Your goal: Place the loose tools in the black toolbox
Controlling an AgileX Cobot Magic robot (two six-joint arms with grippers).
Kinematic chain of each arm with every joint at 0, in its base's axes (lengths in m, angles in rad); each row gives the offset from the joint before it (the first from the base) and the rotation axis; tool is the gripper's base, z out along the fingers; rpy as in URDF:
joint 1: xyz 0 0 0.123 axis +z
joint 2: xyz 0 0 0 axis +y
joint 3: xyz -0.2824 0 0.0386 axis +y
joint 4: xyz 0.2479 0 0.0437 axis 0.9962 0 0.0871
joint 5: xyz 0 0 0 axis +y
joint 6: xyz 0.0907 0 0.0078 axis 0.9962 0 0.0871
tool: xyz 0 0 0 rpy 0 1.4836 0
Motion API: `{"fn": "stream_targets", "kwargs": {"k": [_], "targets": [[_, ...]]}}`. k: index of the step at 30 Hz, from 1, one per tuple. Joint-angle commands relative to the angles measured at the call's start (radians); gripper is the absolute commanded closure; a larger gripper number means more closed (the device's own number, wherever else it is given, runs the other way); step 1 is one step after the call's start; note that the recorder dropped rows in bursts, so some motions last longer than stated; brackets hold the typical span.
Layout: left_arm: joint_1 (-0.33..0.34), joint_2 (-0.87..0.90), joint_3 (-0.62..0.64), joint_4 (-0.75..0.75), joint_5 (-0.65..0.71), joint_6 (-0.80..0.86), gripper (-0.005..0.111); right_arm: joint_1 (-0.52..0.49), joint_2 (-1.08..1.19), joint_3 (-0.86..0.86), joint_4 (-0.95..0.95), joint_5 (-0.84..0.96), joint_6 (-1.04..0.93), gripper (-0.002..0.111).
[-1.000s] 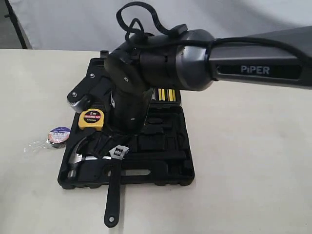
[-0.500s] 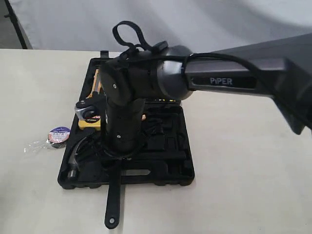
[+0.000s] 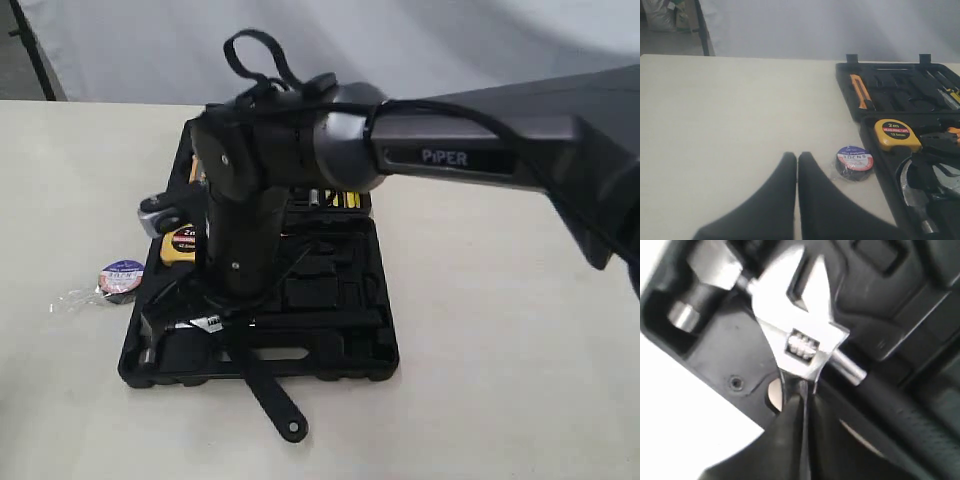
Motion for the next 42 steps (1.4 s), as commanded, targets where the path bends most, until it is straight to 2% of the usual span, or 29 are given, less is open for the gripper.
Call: {"fn": "stream_targets", "kwargs": {"k": [1,5,9,11,16,19,30,31,33,35,36,42], "targets": [[0.003,-0.008,0.009,-0.014,-0.017,-0.01,0.105,-0.003,-0.052,-0.09,-0.175,0.061,-0.098,0.108],[0.003,-0.008,0.009,-0.014,-0.017,-0.01,0.105,-0.003,-0.041,-0.106,-0.308,0.06,-0.125,0.108],[0.003,-0.008,0.009,-0.014,-0.017,-0.01,0.105,-0.003,-0.018,-0.106,-0.258,0.077,0.071,0.106],[0.003,-0.008,0.009,-0.014,-0.017,-0.01,0.105,-0.003,-0.018,-0.106,-0.185,0.089,0.093,0.098],[0.003,-0.008,0.009,-0.014,-0.017,-0.01,0.105,-0.003,-0.013,-0.106,-0.022,0.095,0.048,0.066],[0.003,-0.008,0.009,-0.014,-0.017,-0.01,0.105,-0.003,0.002,-0.106,-0.001,0.107,0.048,0.059],[0.003,-0.008,0.009,-0.014,-0.017,-0.01,0.105,0.013,0.098,-0.052,0.045,0.112,0.048,0.06],[0.003,-0.008,0.009,-0.014,-0.017,-0.01,0.105,0.013,0.107,-0.052,0.047,0.112,0.048,0.062],[0.003,-0.008,0.009,-0.014,-0.017,-0.01,0.105,0.013,0.117,-0.052,0.047,0.114,0.046,0.076],[0.003,-0.008,0.009,-0.014,-0.017,-0.01,0.105,0.013,0.122,-0.05,0.047,0.114,0.025,0.1],[0.003,-0.008,0.009,-0.014,-0.017,-0.01,0.105,0.013,0.122,-0.05,0.045,0.114,0.023,0.109],[0.003,-0.008,0.009,-0.014,-0.017,-0.01,0.105,0.007,0.047,-0.093,-0.003,0.127,-0.073,0.108]]}}
